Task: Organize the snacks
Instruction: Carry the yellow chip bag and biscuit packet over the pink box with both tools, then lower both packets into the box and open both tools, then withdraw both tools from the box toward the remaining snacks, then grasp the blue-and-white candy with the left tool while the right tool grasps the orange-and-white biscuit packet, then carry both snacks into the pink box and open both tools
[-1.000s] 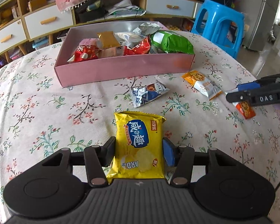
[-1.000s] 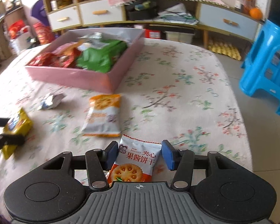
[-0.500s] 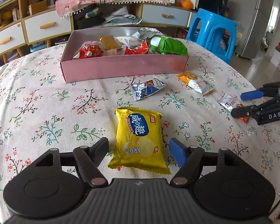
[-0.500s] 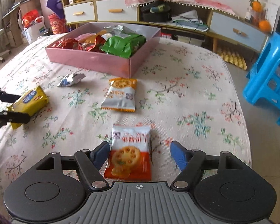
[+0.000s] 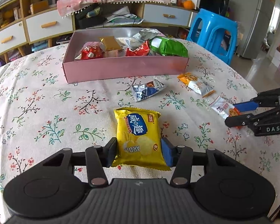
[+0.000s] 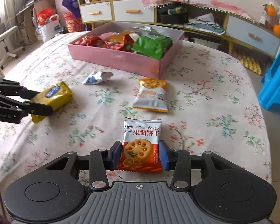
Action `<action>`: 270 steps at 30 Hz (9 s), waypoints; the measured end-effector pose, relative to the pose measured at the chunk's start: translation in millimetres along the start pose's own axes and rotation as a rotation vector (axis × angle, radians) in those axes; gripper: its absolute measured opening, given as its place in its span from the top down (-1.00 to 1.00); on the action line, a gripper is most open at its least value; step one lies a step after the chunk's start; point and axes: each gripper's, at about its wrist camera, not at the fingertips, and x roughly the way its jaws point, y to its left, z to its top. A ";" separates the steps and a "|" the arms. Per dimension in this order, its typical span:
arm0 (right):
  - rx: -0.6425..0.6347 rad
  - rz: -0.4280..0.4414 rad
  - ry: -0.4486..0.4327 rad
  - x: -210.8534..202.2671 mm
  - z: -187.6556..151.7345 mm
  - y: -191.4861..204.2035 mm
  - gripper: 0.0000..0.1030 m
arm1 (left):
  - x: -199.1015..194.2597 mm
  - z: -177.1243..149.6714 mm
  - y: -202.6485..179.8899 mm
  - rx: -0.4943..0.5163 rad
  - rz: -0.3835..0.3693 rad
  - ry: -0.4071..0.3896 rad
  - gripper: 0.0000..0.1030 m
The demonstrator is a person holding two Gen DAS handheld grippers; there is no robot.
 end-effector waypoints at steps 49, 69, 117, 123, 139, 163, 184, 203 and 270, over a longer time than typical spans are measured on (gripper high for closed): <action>0.386 0.236 -0.230 77.2 170.2 -6.0 0.21 | 73.5 154.2 98.5 -0.210 -0.030 -0.101 0.11; 0.245 0.187 -0.196 97.3 171.1 16.1 0.21 | 112.2 174.7 100.5 -0.175 -0.008 -0.033 0.10; 0.256 0.112 -0.147 12.0 135.8 15.7 -0.79 | 19.3 125.3 58.8 -0.179 0.095 -0.037 -0.99; 0.244 0.080 -0.146 8.9 120.6 11.9 -0.81 | 10.0 99.7 55.5 -0.243 0.130 -0.013 -0.99; 0.196 -0.126 -0.065 30.8 86.6 -25.9 -0.88 | 46.0 57.9 14.7 -0.161 0.143 0.018 -0.99; 0.183 -0.146 0.032 49.8 76.9 -31.2 -0.88 | 71.5 49.5 -12.4 0.251 -0.047 -0.016 -0.77; 0.154 -0.140 0.092 61.6 69.5 -28.2 -0.88 | 79.2 64.3 -24.8 0.264 0.012 -0.040 0.06; 0.059 -0.118 0.036 70.0 66.5 -12.8 -0.86 | 72.9 62.3 8.2 0.063 0.002 -0.025 -0.25; 0.258 0.159 -0.122 29.1 135.0 7.5 0.25 | 39.6 99.3 45.5 -0.185 -0.016 -0.088 0.41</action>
